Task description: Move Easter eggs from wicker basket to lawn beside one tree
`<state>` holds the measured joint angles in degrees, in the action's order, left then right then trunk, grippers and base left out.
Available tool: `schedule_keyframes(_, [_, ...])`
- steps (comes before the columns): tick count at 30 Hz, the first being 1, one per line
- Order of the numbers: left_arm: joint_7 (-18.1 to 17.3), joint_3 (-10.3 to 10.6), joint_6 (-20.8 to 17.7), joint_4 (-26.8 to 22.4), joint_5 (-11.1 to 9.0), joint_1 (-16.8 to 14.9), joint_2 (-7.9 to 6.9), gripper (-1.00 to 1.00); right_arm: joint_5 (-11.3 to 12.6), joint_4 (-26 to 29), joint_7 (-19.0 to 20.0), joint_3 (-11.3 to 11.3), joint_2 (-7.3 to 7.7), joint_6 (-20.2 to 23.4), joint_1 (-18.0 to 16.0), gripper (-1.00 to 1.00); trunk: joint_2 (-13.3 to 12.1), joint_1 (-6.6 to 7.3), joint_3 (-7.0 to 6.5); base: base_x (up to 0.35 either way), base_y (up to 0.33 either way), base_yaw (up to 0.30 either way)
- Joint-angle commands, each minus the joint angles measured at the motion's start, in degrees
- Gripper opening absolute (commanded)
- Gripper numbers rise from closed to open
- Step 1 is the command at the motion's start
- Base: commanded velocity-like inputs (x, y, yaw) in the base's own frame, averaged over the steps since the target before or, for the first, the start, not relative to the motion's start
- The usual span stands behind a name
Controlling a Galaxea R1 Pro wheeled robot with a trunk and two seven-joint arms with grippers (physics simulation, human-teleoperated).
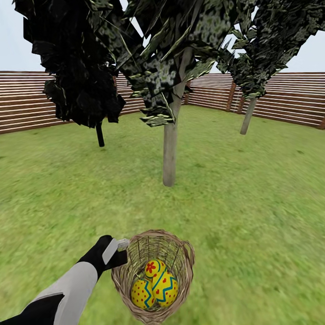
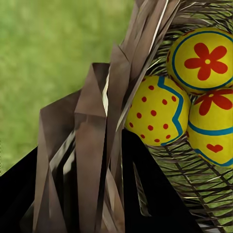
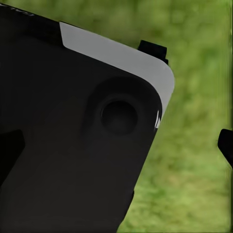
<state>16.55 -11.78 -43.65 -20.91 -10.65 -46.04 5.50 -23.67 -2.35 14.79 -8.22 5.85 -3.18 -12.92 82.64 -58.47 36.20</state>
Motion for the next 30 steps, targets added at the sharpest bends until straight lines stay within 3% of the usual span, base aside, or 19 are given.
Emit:
schedule_keyframes(1, [0.5,-0.3,0.0,-0.1,-1.2,0.0,0.04,-1.00,-0.5,-0.1,0.1,-0.5,0.06,-0.3,-0.1,1.00,0.0,-0.03,0.05,0.335,0.000,0.000])
schedule_keyframes(30, [0.5,-0.3,0.0,-0.1,-1.2,0.0,0.22,-1.00,-0.2,0.0,0.1,-0.6,0.21,-0.4,-0.1,1.00,0.0,-0.03,0.05,0.336,0.000,0.000])
